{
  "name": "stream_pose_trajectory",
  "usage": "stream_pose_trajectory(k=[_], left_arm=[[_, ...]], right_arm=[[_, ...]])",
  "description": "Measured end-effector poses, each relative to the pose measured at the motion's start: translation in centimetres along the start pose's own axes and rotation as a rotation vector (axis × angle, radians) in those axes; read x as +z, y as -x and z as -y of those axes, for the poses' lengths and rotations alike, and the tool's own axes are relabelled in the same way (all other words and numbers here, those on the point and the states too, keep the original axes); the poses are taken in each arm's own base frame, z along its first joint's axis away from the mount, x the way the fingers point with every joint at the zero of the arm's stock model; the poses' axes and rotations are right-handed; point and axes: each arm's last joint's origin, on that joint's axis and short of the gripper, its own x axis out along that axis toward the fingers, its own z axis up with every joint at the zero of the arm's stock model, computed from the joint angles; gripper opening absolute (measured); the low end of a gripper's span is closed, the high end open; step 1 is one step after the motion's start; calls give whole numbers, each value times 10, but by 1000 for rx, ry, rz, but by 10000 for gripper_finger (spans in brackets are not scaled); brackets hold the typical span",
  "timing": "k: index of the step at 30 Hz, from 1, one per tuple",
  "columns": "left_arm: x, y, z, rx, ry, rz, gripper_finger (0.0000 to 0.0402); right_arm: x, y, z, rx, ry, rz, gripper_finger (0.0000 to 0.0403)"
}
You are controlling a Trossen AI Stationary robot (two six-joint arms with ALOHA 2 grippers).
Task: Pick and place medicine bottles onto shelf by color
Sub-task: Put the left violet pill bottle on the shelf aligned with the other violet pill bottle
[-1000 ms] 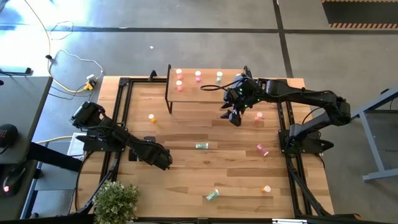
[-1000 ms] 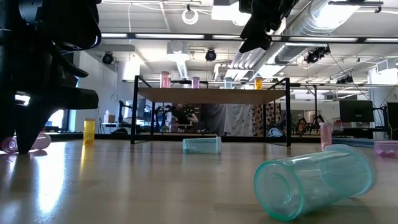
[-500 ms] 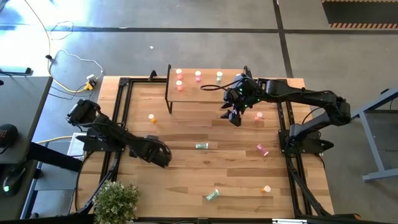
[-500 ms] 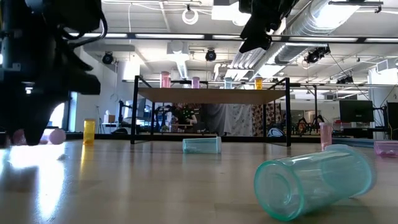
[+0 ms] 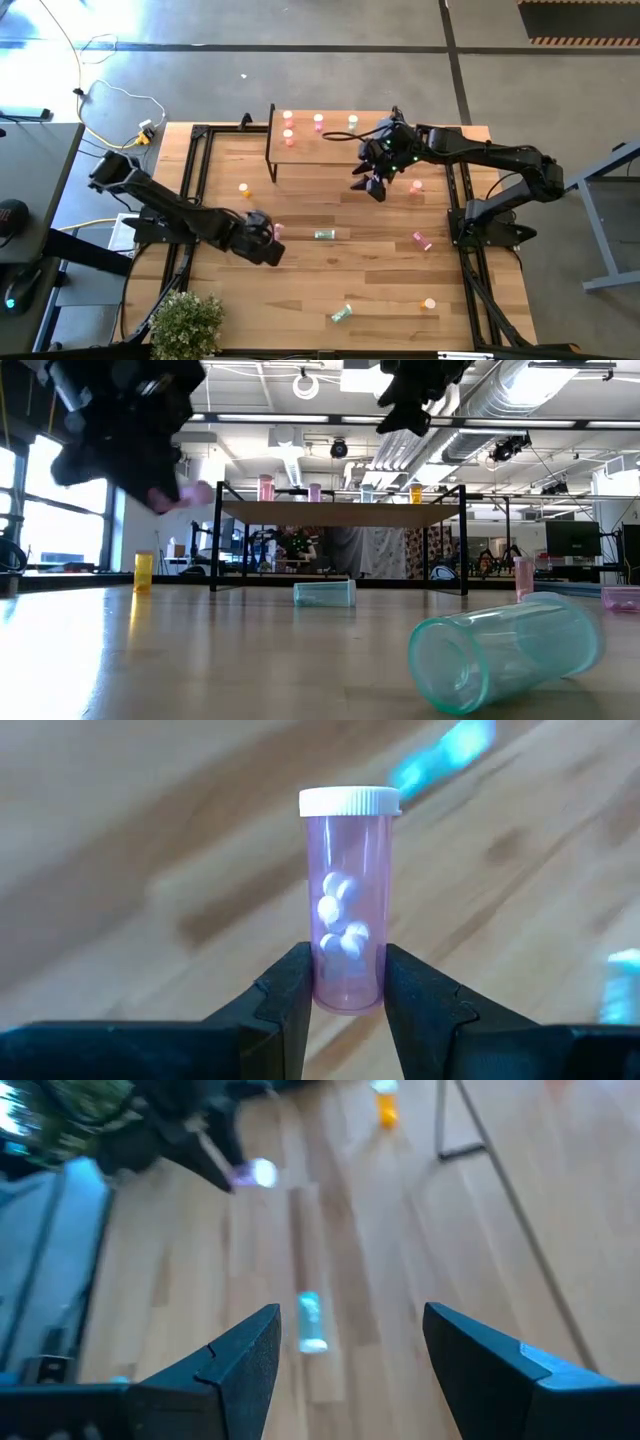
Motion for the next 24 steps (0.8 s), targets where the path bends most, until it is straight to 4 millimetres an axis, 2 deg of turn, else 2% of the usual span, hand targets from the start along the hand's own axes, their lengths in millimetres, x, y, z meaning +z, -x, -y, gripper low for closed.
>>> stream_pose_trajectory(k=[7,24], left_arm=[[26,14,8,-117,-95,228,103],[98,19,24,-264,-417,621,103]], right_arm=[[12,1,-4,108,40,108,236],[40,9,-10,200,3,379,236]])
